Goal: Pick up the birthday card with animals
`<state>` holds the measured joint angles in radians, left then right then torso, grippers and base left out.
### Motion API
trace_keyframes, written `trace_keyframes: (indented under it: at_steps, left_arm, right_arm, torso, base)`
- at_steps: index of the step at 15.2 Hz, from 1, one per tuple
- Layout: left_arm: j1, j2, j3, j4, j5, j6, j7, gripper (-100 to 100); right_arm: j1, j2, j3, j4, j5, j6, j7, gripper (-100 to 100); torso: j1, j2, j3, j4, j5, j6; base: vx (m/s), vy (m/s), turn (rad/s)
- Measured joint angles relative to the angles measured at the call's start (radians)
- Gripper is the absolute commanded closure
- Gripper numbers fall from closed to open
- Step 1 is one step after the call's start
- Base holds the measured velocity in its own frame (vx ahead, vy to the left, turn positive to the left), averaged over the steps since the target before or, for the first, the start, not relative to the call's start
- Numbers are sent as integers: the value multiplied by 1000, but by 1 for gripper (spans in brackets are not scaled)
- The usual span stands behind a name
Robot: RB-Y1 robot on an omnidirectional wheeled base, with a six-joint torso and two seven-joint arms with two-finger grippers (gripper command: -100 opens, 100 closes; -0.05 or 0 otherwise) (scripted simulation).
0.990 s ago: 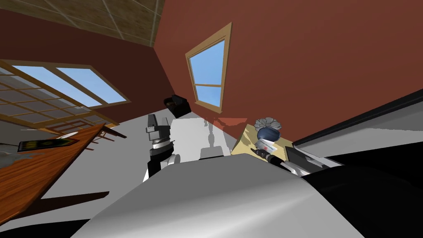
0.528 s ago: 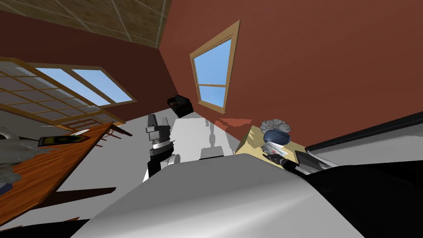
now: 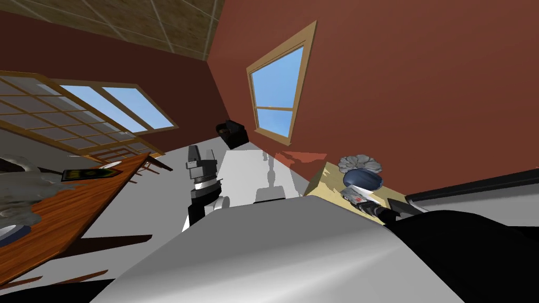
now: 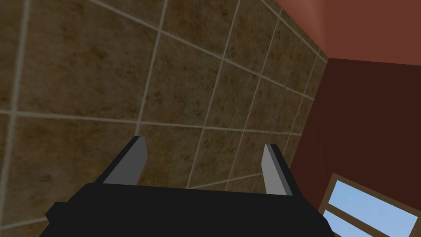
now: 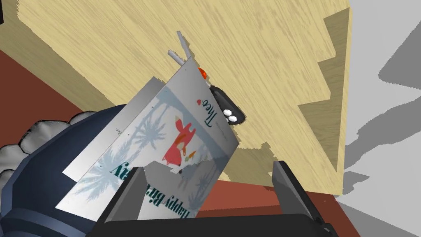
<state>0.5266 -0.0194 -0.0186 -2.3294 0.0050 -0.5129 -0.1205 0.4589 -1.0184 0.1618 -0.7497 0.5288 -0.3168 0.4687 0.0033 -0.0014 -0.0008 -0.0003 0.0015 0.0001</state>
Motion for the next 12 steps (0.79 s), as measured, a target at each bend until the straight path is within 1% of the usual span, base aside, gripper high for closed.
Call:
trace_keyframes:
  at_steps: [1, 2, 3, 4, 6, 7, 8, 9, 10, 12]
  left_arm:
    - [0, 0, 0, 0, 0, 0, 0, 0]
    - [0, 0, 0, 0, 0, 0, 0, 0]
    - [0, 0, 0, 0, 0, 0, 0, 0]
    - [0, 0, 0, 0, 0, 0, 0, 0]
    - [0, 0, 0, 0, 0, 0, 0, 0]
    - [0, 0, 0, 0, 0, 0, 0, 0]
    - [0, 0, 0, 0, 0, 0, 0, 0]
    - [0, 0, 0, 0, 0, 0, 0, 0]
    - [0, 0, 0, 0, 0, 0, 0, 0]
    - [0, 0, 0, 0, 0, 0, 0, 0]
  right_arm:
    - [-5, 1, -2, 22, 4, -4, 9, -100]
    - [-31, 2, -1, 80, 14, -21, 28, -100]
    - [-7, -28, 13, 66, 21, -7, 26, -100]
    - [2, -43, 18, 63, 28, 12, 24, -100]
    - [-17, -38, 11, 113, 35, 2, 50, -100]
    - [2, -52, 18, 97, 38, 13, 46, -100]
    - [-1, -57, 20, 108, 43, 18, 49, -100]
    - [-15, -54, 21, 135, 47, 12, 59, -100]
    - [-11, -65, 29, 137, 52, 16, 59, -100]
    - [-22, -64, 26, 183, 64, 10, 84, -100]
  torso:
    - [-1, 0, 0, 0, 0, 0]
    - [-1, 0, 0, 0, 1, 0]
    - [0, -2, -1, 0, 2, -1]
    - [0, -3, -1, 0, 2, -1]
    - [-2, -1, -1, 0, 1, 0]
    - [-3, -1, -1, 0, 1, 0]
    - [-3, -1, -1, 0, 1, -1]
    - [-4, -1, 0, 0, 1, -1]
    - [-3, -1, 0, 0, 1, -1]
    - [-3, -2, -1, 0, 1, -1]
  base:
    - [41, 51, 46]
    - [67, 86, 126]
    - [75, 80, 85]
    - [57, 53, 19]
    - [36, 27, 18]
    - [45, 29, 57]
    - [32, 18, 35]
    - [40, 27, 64]
    - [45, 30, 58]
    - [62, 37, 65]
